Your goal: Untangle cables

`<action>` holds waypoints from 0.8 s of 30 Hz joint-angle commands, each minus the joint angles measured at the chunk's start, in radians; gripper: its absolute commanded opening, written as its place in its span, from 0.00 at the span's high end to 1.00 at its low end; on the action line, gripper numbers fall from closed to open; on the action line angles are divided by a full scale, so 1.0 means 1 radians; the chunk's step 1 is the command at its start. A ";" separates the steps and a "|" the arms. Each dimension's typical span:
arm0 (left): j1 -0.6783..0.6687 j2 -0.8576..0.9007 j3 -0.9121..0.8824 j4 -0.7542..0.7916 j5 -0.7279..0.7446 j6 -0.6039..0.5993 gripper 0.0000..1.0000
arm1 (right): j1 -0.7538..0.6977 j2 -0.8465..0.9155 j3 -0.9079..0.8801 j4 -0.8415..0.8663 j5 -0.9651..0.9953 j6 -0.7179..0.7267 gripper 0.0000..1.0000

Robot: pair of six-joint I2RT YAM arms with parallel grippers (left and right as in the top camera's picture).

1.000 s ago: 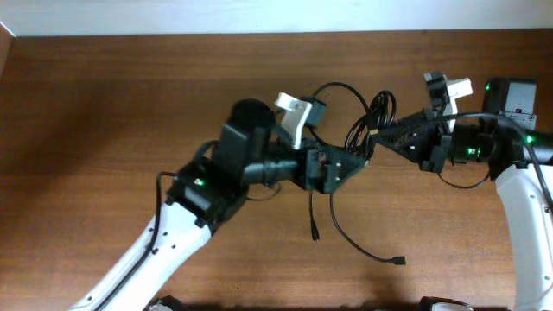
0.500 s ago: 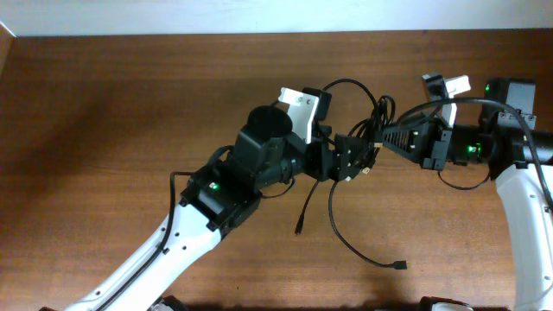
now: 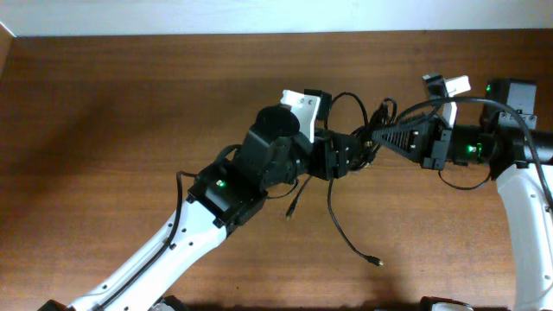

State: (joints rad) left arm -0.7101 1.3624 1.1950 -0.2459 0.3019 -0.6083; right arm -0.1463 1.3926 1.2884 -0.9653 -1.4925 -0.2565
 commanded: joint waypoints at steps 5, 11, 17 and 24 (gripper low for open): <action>-0.010 0.006 0.003 0.006 0.080 -0.005 1.00 | 0.004 -0.010 0.011 0.002 -0.060 0.004 0.96; -0.009 0.006 0.003 0.005 0.087 -0.004 1.00 | 0.004 -0.010 0.011 0.002 -0.045 0.004 0.96; -0.009 -0.046 0.003 0.020 0.087 0.110 1.00 | 0.002 -0.010 0.011 -0.033 0.095 0.007 0.62; -0.009 -0.052 0.003 0.032 0.024 0.109 1.00 | 0.002 -0.010 0.011 -0.103 0.232 0.001 0.45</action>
State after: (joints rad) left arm -0.7162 1.3445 1.1946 -0.2340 0.3584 -0.5186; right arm -0.1463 1.3922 1.2896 -1.0554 -1.2934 -0.2405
